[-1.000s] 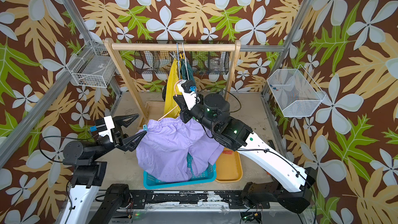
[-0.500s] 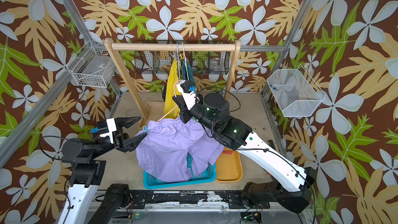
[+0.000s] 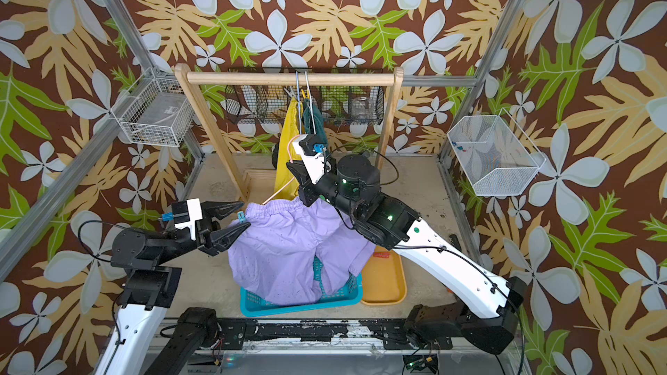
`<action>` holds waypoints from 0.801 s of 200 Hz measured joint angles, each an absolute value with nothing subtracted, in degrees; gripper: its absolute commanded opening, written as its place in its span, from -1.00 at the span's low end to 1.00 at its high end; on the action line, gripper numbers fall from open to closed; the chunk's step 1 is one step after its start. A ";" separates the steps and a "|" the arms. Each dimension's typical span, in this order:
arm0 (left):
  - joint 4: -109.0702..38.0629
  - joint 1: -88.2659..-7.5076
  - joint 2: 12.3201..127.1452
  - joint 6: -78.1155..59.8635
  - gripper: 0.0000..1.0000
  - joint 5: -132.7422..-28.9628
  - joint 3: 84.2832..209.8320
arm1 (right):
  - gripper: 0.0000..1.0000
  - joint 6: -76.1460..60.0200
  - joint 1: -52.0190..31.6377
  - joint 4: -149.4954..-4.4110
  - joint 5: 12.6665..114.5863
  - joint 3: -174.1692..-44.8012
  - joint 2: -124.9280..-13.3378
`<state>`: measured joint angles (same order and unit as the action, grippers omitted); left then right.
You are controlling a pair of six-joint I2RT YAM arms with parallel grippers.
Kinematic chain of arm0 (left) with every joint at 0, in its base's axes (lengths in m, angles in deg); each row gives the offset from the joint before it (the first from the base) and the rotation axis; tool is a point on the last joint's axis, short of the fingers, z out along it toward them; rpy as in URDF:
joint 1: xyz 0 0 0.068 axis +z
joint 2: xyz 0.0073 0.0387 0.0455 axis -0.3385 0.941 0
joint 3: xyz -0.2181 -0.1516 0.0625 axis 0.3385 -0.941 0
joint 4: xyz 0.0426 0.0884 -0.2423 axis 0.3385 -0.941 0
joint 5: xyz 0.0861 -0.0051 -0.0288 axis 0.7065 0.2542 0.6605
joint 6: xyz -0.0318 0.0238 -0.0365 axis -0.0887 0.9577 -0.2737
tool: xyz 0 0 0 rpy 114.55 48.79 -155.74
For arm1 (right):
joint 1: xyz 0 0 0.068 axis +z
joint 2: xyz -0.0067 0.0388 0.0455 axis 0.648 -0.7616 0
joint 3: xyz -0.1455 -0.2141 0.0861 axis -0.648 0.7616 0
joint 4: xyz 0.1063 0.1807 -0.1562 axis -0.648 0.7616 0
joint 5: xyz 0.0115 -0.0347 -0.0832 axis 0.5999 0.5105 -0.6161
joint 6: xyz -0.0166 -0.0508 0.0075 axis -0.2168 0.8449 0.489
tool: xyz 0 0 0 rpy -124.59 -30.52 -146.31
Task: Remove the clothespins securing shorts to the hanger
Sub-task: Place the hanger in the basket.
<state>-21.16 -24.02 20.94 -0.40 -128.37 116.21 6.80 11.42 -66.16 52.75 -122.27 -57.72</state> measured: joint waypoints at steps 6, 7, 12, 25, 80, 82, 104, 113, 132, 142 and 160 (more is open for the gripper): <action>-21.14 -24.02 20.94 -0.40 0.04 -128.22 116.21 | -1.00 6.80 11.42 -66.16 52.75 -122.27 -57.76; -21.14 -24.04 20.94 -0.40 0.03 -128.15 116.21 | -1.00 6.80 11.42 -66.16 52.75 -122.27 -57.76; -21.14 -24.04 20.91 -0.38 0.02 -127.91 116.21 | -1.00 6.80 11.42 -66.16 52.75 -122.27 -57.81; -21.14 -24.04 20.89 -0.14 -0.01 -127.30 116.21 | -1.00 6.80 11.42 -66.16 52.86 -122.31 -58.05; -21.12 -24.04 21.18 0.28 -0.49 -126.07 115.99 | -1.00 6.78 11.42 -66.31 52.93 -121.70 -58.33; -21.12 -24.04 21.18 0.28 -0.52 -126.07 115.95 | -1.00 6.78 11.42 -66.31 52.93 -121.70 -58.33; -21.12 -24.04 21.31 0.59 -0.87 -126.07 115.84 | -1.00 6.80 11.35 -66.31 52.93 -121.59 -58.20; -21.07 -24.04 21.33 0.72 -1.00 -126.12 115.84 | -1.00 6.80 11.31 -66.31 52.93 -121.59 -58.16; -21.10 -24.04 21.46 0.85 -1.00 -126.12 115.84 | -1.00 6.80 11.03 -66.31 52.91 -121.59 -58.16; -21.10 -24.04 21.48 0.85 -1.00 -126.12 115.84 | -1.00 6.80 11.03 -66.31 53.02 -121.59 -58.16; -21.10 -24.04 21.31 0.85 -1.00 -126.12 115.84 | -1.00 6.80 11.00 -66.33 53.02 -121.53 -58.18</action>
